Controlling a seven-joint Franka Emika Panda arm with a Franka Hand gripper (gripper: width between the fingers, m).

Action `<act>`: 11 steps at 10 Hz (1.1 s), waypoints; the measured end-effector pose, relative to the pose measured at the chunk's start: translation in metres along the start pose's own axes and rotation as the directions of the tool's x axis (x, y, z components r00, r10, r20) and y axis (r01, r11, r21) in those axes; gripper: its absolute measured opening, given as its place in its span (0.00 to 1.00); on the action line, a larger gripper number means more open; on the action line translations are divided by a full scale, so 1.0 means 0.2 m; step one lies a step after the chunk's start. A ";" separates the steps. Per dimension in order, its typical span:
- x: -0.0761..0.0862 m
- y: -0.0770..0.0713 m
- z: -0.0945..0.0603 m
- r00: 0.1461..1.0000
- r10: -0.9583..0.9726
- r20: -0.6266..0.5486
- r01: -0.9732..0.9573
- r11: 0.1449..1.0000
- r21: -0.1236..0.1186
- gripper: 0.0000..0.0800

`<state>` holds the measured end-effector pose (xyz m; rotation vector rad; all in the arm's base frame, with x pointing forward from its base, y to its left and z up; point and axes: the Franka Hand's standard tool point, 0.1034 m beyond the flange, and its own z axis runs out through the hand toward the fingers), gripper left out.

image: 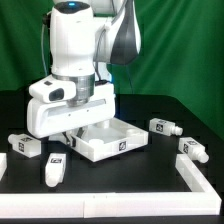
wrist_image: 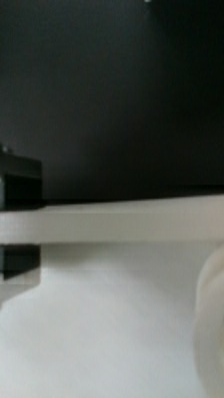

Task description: Assemble one leg

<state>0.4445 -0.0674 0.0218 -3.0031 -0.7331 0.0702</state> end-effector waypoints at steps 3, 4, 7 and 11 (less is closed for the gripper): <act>0.21 0.03 -0.12 0.968 0.249 0.011 -0.250 0.968 0.022 0.07; 0.21 0.05 -0.11 0.969 0.244 -0.039 -0.244 0.970 -0.007 0.07; 0.19 0.04 -0.10 0.977 0.208 -0.039 -0.208 0.978 -0.012 0.07; 0.31 0.09 -0.07 0.925 0.378 -0.032 -0.378 0.926 0.003 0.07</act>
Offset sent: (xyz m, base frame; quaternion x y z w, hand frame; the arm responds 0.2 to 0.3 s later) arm 0.0042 -0.0045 0.0057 -0.0443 0.0873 0.0697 0.9928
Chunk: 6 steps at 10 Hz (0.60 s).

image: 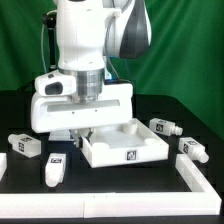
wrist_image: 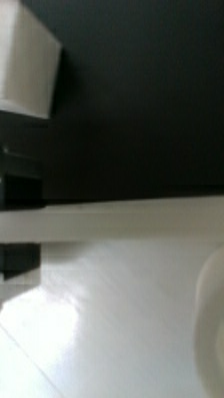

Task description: Assemble one leg

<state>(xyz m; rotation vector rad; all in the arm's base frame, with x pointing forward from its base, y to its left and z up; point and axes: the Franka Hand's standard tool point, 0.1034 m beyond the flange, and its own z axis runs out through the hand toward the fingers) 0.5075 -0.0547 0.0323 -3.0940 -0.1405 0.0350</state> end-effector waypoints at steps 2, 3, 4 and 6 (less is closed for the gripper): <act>0.12 0.00 0.02 0.986 0.166 -0.024 -0.166 0.986 0.016 0.07; 0.14 0.02 0.03 0.980 0.199 -0.029 -0.198 0.980 0.032 0.07; 0.14 0.01 0.03 0.981 0.191 -0.025 -0.190 0.981 0.031 0.07; 0.13 0.01 0.04 0.981 0.191 -0.023 -0.190 0.981 0.031 0.07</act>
Offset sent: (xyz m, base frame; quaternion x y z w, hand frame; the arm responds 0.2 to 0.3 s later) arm 0.0000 0.0000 0.0000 0.0000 0.0000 0.0000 1.0000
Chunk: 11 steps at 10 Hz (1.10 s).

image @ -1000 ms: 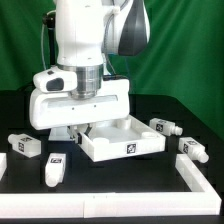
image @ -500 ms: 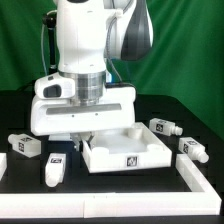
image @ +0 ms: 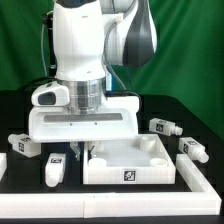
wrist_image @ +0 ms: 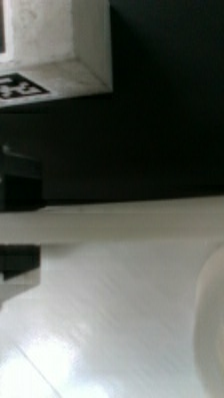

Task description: Assemble one leg

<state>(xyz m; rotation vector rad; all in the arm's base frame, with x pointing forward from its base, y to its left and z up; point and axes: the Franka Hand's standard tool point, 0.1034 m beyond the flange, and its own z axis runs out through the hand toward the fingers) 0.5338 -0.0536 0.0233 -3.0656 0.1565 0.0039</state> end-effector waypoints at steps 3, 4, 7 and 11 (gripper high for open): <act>0.10 -0.02 0.04 1.000 0.006 -0.007 -0.006 1.000 0.002 0.07; 0.16 -0.04 0.06 1.000 -0.001 -0.018 0.001 1.000 0.001 0.07; 0.25 -0.18 0.09 1.000 -0.015 -0.022 0.015 1.000 0.005 0.07; 0.25 -0.18 0.08 1.000 -0.025 0.018 0.025 0.999 -0.035 0.07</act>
Offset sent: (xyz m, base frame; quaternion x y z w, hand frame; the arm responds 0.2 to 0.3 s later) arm 0.0555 0.0015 -0.0113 -0.0100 0.0267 0.0159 0.9995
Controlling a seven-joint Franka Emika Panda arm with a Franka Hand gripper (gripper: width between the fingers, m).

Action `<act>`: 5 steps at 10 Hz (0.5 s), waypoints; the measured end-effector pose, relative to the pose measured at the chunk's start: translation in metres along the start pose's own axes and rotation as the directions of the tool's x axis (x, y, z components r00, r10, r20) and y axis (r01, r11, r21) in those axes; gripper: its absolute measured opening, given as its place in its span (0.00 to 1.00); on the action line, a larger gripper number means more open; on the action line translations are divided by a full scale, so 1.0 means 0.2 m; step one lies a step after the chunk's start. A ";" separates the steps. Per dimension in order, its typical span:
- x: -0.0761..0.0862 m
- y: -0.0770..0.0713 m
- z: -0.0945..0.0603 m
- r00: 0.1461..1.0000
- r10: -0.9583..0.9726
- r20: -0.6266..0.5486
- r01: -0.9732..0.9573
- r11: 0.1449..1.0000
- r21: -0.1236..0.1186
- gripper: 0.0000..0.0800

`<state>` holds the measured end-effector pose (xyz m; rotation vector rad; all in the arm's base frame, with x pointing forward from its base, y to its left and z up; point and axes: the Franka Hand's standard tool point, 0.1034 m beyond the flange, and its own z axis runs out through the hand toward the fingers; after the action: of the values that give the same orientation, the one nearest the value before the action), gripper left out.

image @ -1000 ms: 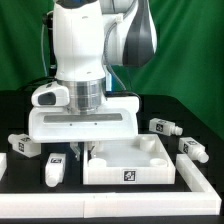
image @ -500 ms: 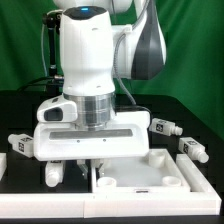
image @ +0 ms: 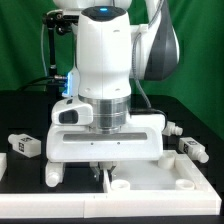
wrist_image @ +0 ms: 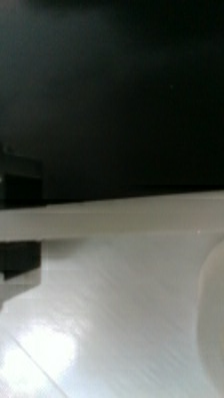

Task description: Assemble one leg

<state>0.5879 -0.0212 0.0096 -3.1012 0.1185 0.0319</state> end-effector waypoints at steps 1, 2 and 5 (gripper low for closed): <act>0.00 0.00 0.00 1.000 0.000 -0.001 0.000 1.000 0.001 0.07; 0.00 0.00 0.00 1.000 0.000 -0.001 0.000 1.000 0.001 0.17; -0.08 0.03 -0.14 0.997 -0.063 0.047 0.062 0.998 0.020 0.57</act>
Offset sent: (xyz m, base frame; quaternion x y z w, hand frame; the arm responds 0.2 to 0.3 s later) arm -0.0395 -0.0051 0.0165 0.0305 -0.0536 -0.0393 0.9973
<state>0.5721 -0.0279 0.0374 -3.0807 0.0203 0.1023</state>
